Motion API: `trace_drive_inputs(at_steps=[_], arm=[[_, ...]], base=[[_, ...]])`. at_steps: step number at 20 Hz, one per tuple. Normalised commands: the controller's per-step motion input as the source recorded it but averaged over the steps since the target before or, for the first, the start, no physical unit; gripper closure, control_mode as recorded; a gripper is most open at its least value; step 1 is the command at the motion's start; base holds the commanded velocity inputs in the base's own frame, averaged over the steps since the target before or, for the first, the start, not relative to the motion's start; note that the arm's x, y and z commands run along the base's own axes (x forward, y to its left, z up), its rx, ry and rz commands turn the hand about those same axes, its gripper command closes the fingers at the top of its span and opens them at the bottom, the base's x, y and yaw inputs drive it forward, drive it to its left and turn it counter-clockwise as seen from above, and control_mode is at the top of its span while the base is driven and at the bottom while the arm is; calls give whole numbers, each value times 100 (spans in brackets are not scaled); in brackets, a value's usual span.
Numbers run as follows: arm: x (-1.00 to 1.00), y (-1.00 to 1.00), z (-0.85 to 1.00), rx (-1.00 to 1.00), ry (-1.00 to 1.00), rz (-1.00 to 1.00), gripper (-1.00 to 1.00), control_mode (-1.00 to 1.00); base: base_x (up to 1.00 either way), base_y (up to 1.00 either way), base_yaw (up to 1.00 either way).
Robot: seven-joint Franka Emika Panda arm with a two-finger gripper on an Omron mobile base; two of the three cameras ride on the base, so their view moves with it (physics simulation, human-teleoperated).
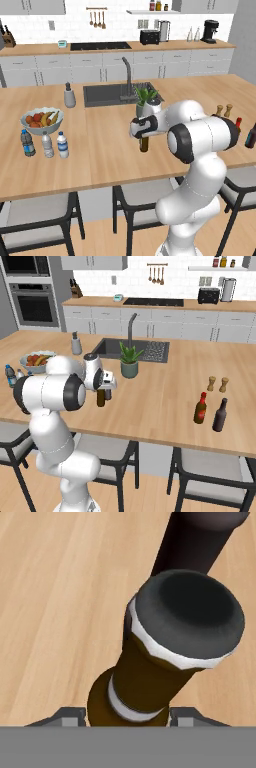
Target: Move the plastic bottles in the middle to the plastics group, and the glass bottles in the middle to the glass group.
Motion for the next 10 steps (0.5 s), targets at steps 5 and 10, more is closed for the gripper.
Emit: trace_drive_inputs(at_steps=[5,10], arm=[[-13,-1,1,0,0,-2,100,-100],[-44,-25,21,0,-3,-8,100,-100]], base=[[0,0,0],[0,0,0]])
